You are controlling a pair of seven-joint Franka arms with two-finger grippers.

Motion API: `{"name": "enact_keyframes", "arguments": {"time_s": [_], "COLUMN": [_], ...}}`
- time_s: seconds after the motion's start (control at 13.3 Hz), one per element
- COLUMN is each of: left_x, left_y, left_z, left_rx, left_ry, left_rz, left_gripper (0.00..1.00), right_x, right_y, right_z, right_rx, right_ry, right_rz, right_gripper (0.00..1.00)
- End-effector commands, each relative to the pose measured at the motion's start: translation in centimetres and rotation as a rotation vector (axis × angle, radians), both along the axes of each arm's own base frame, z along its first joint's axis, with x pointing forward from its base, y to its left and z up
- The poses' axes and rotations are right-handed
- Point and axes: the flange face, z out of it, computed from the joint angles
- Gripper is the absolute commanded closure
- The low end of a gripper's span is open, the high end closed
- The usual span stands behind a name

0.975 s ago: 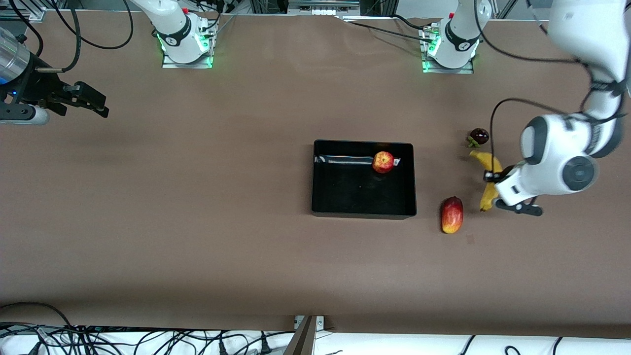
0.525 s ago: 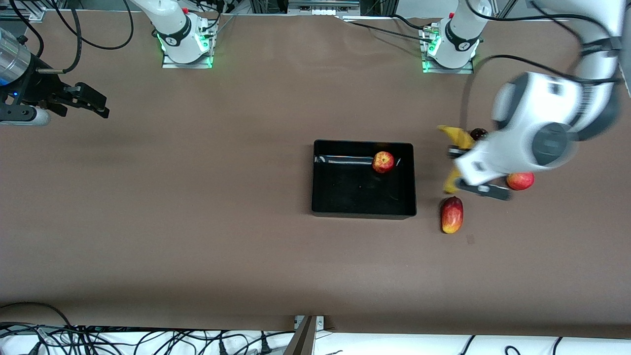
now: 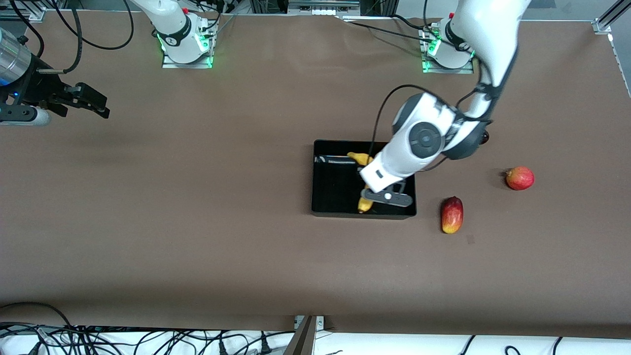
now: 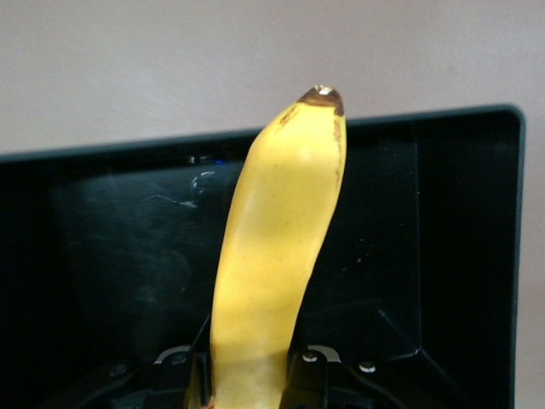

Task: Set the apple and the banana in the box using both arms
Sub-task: 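Carry the banana with the left gripper over the black box, then lower the banana into the box and open the left gripper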

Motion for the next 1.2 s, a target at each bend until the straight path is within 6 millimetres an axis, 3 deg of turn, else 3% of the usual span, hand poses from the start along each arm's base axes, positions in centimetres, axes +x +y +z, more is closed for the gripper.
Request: {"name": "enact_keyframes", "arguments": {"time_s": [0.0, 0.15, 0.38, 0.45, 0.53, 0.6, 0.75, 0.9, 1.12], "left_x": [-0.9, -1.8, -2.7, -2.8, -2.7, -2.5, -1.8, -0.8, 0.2], "left_y": [-1.3, -2.4, -3.8, -4.0, -3.9, -3.9, -2.4, 1.7, 10.8], "left_z": [-3.4, -5.7, -7.6, -7.5, -7.3, -6.0, -1.7, 4.5, 12.9], "left_rx": [0.007, 0.019, 0.013, 0.012, 0.013, 0.011, 0.020, 0.046, 0.077], "left_ry": [0.040, 0.060, 0.052, 0.050, 0.046, 0.035, 0.036, 0.067, 0.112], "left_rz": [0.004, -0.017, -0.034, -0.037, -0.038, -0.048, -0.036, 0.000, 0.082], "left_gripper": [1.00, 1.00, 1.00, 0.90, 0.10, 0.00, 0.00, 0.00, 0.00], "right_x": [0.2, 0.2, 0.2, 0.2, 0.3, 0.3, 0.2, 0.3, 0.2], "right_y": [-0.1, -0.1, -0.1, -0.1, -0.1, -0.1, -0.1, -0.1, 0.0], "right_z": [0.6, 0.6, 0.6, 0.6, 0.5, 0.5, 0.6, 0.5, 0.5], "right_rx": [-0.012, -0.012, -0.012, -0.012, -0.012, -0.012, -0.012, -0.012, -0.012], "right_ry": [-0.009, -0.009, -0.009, -0.009, -0.008, -0.008, -0.009, -0.008, -0.008], "right_rz": [0.002, 0.000, 0.002, 0.002, 0.000, 0.002, 0.002, 0.002, 0.003], "right_gripper": [0.00, 0.00, 0.00, 0.00, 0.00, 0.00, 0.00, 0.00, 0.00]}}
